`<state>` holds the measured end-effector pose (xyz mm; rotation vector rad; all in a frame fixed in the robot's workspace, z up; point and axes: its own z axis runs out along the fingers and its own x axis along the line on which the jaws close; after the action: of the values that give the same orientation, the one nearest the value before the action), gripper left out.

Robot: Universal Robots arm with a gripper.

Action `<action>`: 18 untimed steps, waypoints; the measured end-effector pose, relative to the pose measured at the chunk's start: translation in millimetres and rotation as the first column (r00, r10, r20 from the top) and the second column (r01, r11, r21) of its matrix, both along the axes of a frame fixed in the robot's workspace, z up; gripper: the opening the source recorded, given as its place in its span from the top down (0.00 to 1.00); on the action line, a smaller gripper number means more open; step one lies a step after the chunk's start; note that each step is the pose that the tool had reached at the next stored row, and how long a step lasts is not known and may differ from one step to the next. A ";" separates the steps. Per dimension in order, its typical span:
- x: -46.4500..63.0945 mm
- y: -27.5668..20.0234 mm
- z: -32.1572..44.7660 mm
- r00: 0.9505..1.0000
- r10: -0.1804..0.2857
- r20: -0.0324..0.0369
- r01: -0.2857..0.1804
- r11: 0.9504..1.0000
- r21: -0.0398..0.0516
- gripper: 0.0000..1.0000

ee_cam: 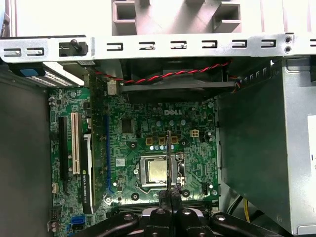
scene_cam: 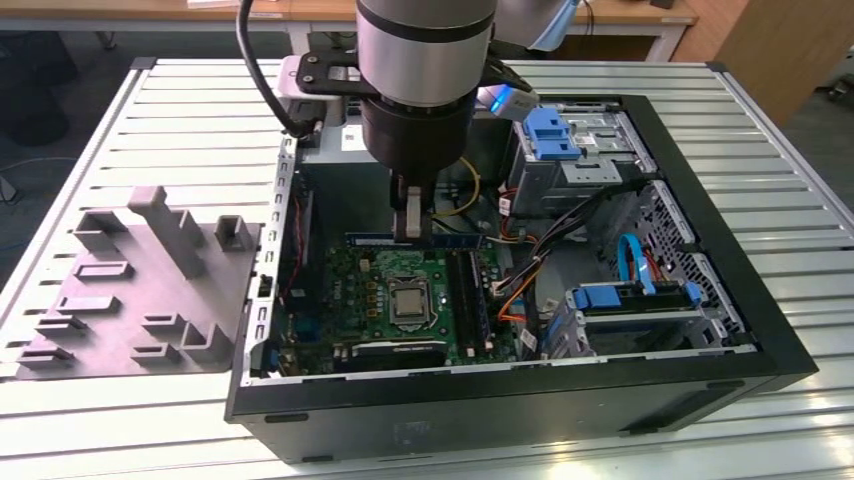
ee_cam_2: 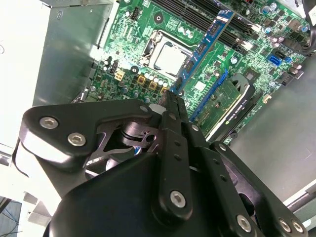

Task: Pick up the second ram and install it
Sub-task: 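Insert the second ram into the second slot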

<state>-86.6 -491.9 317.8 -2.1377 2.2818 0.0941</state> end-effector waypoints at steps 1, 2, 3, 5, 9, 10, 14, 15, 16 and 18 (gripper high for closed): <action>0.0 0.0 0.0 1.000 0.000 0.000 0.000 1.000 0.000 0.88; 0.0 0.0 0.0 1.000 0.000 0.000 0.000 1.000 0.000 0.88; 0.0 0.0 0.0 1.000 0.000 0.000 0.000 1.000 0.000 0.88; 0.0 0.0 0.0 1.000 0.000 0.000 0.000 1.000 0.000 0.88; 0.1 0.0 0.0 1.000 -0.009 0.000 0.009 1.000 0.000 0.88; 0.1 0.0 -0.1 1.000 -0.021 0.000 0.021 1.000 0.000 0.88; 0.0 0.0 -0.7 0.997 -0.082 0.000 0.082 0.997 0.000 0.88; 0.0 0.0 -0.8 0.995 -0.098 0.000 0.098 0.995 0.000 0.88; 0.0 0.0 -1.0 0.993 -0.114 0.000 0.114 0.993 0.000 0.88; 0.0 0.0 -1.1 0.989 -0.150 0.000 0.150 0.989 0.000 0.88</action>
<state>-86.6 -491.9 316.7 -1.9575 2.4326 0.0922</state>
